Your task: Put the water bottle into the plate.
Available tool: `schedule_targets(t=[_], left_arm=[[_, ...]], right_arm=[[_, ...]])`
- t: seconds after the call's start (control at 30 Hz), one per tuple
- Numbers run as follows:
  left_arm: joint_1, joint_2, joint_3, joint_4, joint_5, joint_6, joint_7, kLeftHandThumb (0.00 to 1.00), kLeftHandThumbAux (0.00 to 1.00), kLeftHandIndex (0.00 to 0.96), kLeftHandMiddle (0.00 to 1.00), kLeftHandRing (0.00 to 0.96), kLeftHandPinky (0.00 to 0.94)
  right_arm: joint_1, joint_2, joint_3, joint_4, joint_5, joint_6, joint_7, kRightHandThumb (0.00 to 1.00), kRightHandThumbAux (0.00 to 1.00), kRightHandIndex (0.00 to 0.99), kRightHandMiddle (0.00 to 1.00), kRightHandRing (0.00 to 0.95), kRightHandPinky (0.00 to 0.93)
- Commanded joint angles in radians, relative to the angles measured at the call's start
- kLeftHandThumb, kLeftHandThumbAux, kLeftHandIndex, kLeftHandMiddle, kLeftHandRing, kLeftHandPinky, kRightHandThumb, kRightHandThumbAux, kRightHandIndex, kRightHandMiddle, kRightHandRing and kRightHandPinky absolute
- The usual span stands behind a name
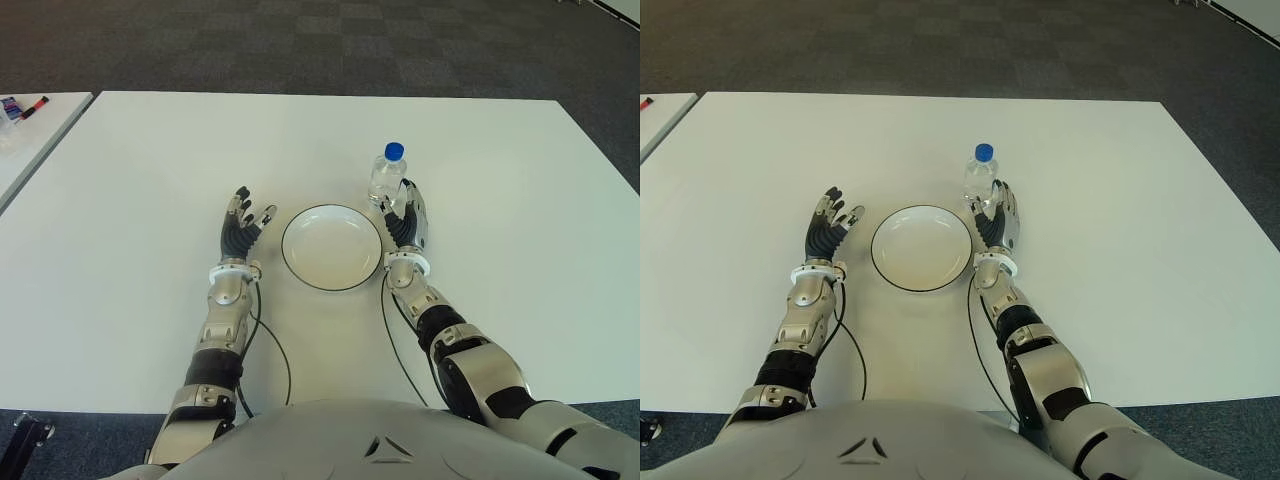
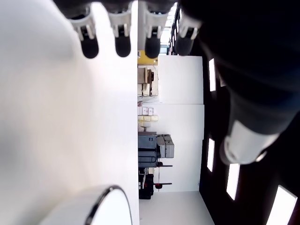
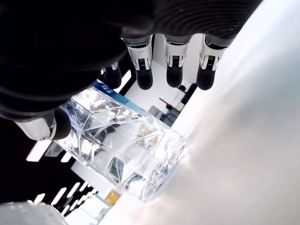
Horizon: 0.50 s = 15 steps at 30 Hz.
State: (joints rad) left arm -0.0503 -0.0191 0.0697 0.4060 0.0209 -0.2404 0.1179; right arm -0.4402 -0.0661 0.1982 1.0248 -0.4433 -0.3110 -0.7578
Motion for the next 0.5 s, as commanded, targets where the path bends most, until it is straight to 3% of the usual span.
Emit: schedule_targets(t=[0.03, 0.5], left_arm=[[0.006, -0.003, -0.002, 0.012, 0.007, 0.001, 0.008, 0.176, 0.672, 0.065, 0.075, 0.047, 0.063], [0.008, -0.002, -0.003, 0.009, 0.007, 0.005, 0.01, 0.182, 0.678, 0.062, 0.068, 0.046, 0.079]], right_arm=[[0.019, -0.006, 0.01, 0.008, -0.013, 0.036, -0.004, 0.502, 0.344, 0.0, 0.0, 0.0, 0.013], [0.022, -0.007, 0.014, 0.002, 0.001, 0.045, 0.014, 0.432, 0.386, 0.0, 0.0, 0.0, 0.031]])
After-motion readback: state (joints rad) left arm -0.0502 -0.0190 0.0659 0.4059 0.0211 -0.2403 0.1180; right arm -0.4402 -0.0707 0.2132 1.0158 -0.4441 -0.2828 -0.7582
